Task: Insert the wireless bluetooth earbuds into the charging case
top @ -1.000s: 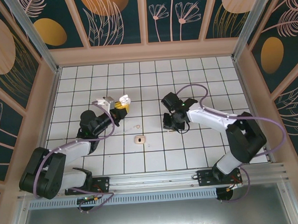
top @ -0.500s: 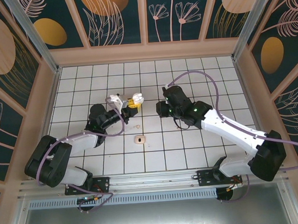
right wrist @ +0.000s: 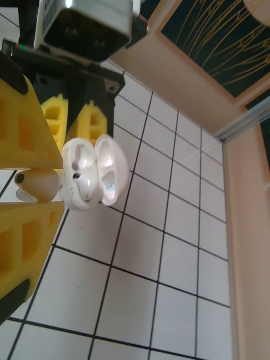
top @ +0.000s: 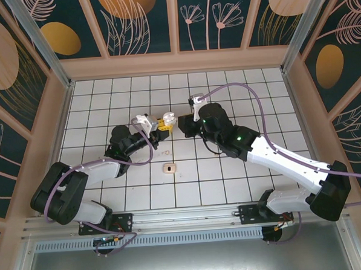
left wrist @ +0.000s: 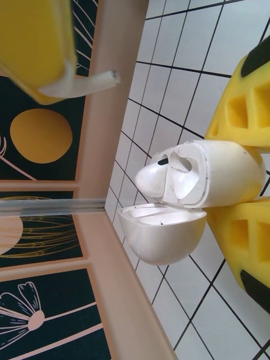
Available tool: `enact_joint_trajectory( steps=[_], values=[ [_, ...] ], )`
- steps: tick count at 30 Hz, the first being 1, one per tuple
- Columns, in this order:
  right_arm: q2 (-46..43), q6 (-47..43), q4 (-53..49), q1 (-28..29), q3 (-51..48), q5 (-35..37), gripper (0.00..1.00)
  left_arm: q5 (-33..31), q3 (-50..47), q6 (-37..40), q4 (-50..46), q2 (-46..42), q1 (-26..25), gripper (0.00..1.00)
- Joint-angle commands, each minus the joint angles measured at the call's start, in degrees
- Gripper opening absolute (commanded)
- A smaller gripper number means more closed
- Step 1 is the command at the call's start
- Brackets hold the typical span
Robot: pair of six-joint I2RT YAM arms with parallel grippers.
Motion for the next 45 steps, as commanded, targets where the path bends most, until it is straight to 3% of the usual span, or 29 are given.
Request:
enact_joint_trajectory(
  steps=[1,20,45],
  values=[
    [0.9,-2.4,6.0,0.6,2.7,0.8,0.19,-0.3,1.6,1.1,0.7,-0.1,-0.5,0.1],
    [7.5,-4.2,8.4,0.7,4.3,-2.4,0.19,0.5,2.3,0.6,0.9,-1.2,-0.6,0.1],
    [7.3,-4.7,5.4,0.8,2.2,-1.6,0.19,-0.9,2.8,-1.1,2.4,-1.9,-0.7,0.09]
  ],
)
